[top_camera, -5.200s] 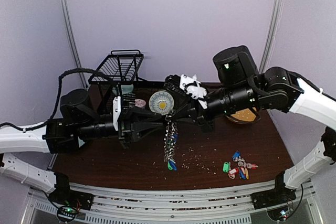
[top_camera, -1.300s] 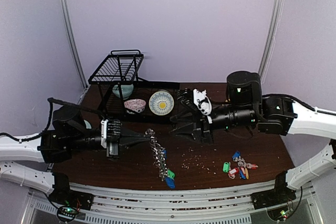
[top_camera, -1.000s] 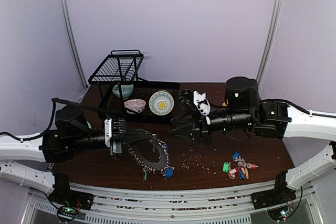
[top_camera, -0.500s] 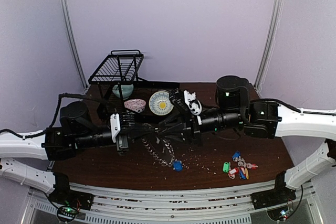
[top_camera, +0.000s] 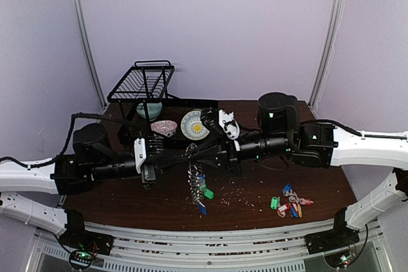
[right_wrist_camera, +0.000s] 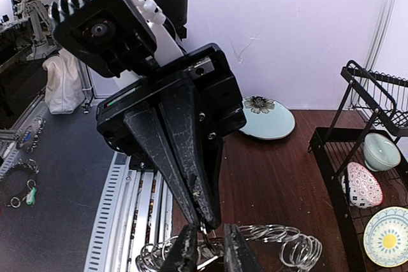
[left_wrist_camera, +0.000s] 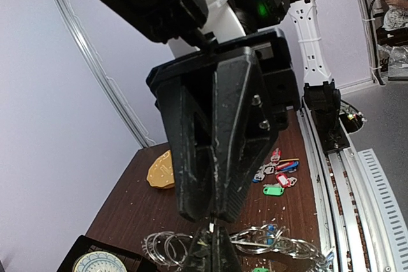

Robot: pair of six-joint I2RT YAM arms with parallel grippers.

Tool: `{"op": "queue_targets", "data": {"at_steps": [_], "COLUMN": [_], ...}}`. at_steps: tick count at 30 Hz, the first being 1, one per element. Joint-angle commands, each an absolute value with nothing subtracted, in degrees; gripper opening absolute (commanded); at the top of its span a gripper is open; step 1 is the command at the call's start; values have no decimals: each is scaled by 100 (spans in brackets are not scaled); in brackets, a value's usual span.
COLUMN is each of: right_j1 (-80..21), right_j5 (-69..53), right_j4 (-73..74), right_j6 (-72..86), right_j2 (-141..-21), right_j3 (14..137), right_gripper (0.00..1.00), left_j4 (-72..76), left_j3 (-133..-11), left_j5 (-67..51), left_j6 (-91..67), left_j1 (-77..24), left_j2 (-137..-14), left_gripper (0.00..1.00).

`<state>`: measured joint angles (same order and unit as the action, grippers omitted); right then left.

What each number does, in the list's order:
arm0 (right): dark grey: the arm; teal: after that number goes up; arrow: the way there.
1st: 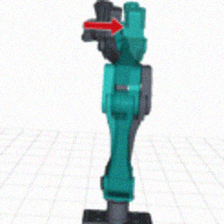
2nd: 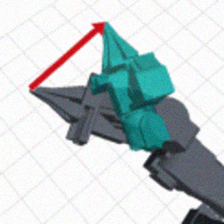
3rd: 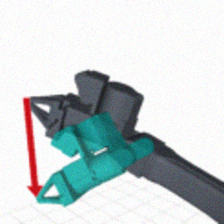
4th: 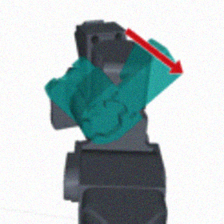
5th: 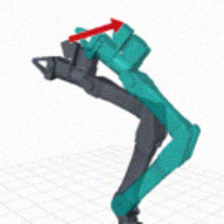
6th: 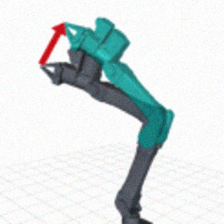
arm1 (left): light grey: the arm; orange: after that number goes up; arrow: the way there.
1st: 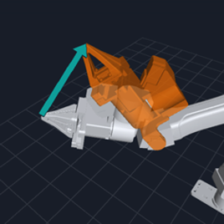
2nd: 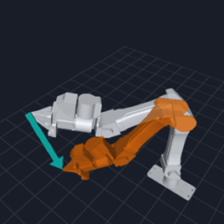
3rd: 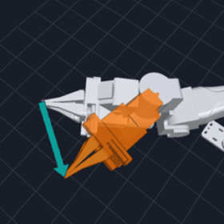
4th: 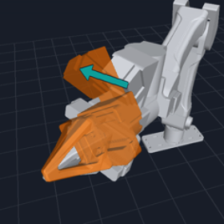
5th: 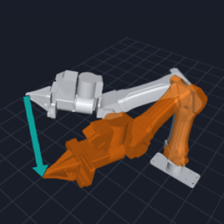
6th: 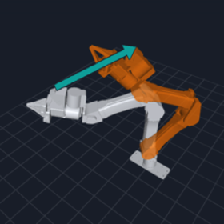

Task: Put the keys on the keyring

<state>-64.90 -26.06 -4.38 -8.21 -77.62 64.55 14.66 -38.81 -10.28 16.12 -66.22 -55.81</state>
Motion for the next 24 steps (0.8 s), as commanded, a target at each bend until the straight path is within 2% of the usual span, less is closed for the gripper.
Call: {"op": "queue_targets", "data": {"at_steps": [1,8,11,15,19,22,24], "right_j1": [-6514,-6520,-6514,-6510,-6518,-6514,-6515], "right_j5": [-2317,-2234,-2202,-2296,-2398,-2609,-2678], "right_j4": [-405,-378,-367,-372,-311,-193,-161], "right_j6": [-912,-952,-961,-959,-1004,-1144,-1180], "right_j2": [-7665,-7666,-7681,-7699,-7690,-7699,-7687], "right_j3": [6440,6446,6444,6456,6461,6438,6427], "right_gripper": [18,21,29,26,16,20,20], "left_j4": [1919,1912,1916,1916,1916,1912,1894], "left_j3": [-4078,-4078,-4078,-4078,-4078,-4086,-4100], "left_j5": [-1082,-1121,-1132,-1118,-1069,-981,-952], "left_j6": [1536,1540,1537,1535,1538,1537,1529], "left_j1": [-6628,-6628,-6627,-6627,-6627,-6623,-6627], "left_j2": [-5498,-5500,-5505,-5504,-5503,-5518,-5532], "left_gripper": [0,0,0,0,0,0,0]}}
